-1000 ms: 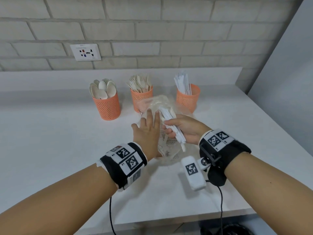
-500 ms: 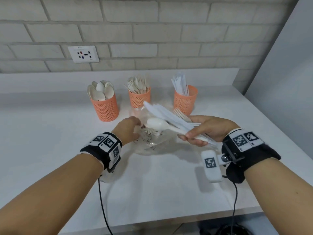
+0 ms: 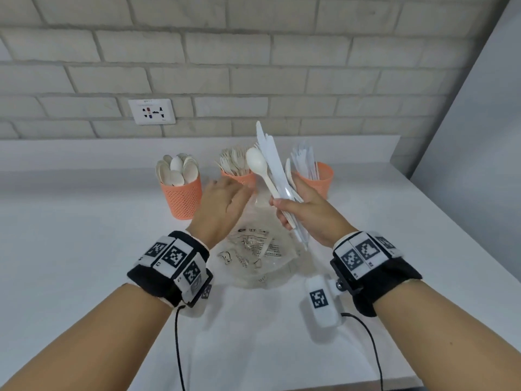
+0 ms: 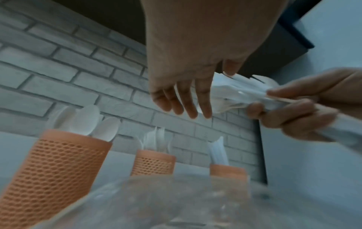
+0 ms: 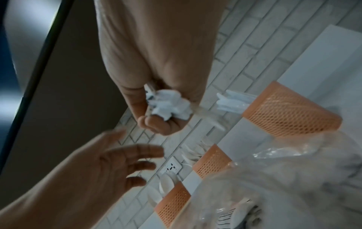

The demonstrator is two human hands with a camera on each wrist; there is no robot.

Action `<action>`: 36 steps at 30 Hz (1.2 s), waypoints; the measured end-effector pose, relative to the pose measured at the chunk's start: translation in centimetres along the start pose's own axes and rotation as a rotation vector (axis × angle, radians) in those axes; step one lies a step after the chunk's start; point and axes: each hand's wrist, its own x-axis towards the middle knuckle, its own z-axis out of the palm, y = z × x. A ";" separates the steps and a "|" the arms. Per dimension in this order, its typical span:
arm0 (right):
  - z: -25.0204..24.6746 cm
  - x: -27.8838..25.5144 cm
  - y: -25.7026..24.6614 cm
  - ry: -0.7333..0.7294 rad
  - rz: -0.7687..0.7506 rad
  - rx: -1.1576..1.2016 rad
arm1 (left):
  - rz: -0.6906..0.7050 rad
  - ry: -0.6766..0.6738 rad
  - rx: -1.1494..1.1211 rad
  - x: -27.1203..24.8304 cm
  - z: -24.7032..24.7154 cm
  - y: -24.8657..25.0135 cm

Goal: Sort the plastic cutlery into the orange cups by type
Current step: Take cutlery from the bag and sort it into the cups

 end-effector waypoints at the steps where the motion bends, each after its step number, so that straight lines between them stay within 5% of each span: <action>1: 0.5 0.3 -0.1 -0.015 -0.019 0.004 | -0.018 -0.035 -0.120 0.0 0.2 0.9; 5: 2.7 1.3 0.4 -0.131 0.005 0.032 | -0.254 -0.245 -0.767 1.1 1.3 2.5; 7: 2.9 2.0 1.0 -0.165 0.045 0.033 | -0.364 -0.279 -0.903 2.0 1.5 1.8; 13: 2.9 2.6 0.8 -0.087 -0.029 -0.142 | -0.510 -0.146 -1.217 3.5 2.2 0.4; 19: 3.1 4.1 1.9 0.334 -0.232 -0.493 | -0.545 -0.031 -1.320 5.2 3.0 1.3; 23: 1.8 4.8 0.8 0.358 -0.220 -0.671 | -0.504 0.033 -1.282 6.0 2.9 1.1; 26: 0.8 5.2 -0.4 0.412 -0.217 -0.842 | -0.443 -0.080 -1.245 6.0 2.6 1.0; 30: 0.2 6.6 -0.7 0.350 -0.090 -0.641 | -0.386 -0.274 -1.178 5.2 3.2 1.9; 34: 0.3 7.1 -0.2 0.293 0.122 -0.574 | -0.381 -0.278 -1.176 5.2 3.6 1.7; 36: 0.1 7.1 0.2 0.331 0.086 -0.593 | -0.389 -0.255 -1.164 5.4 3.5 1.4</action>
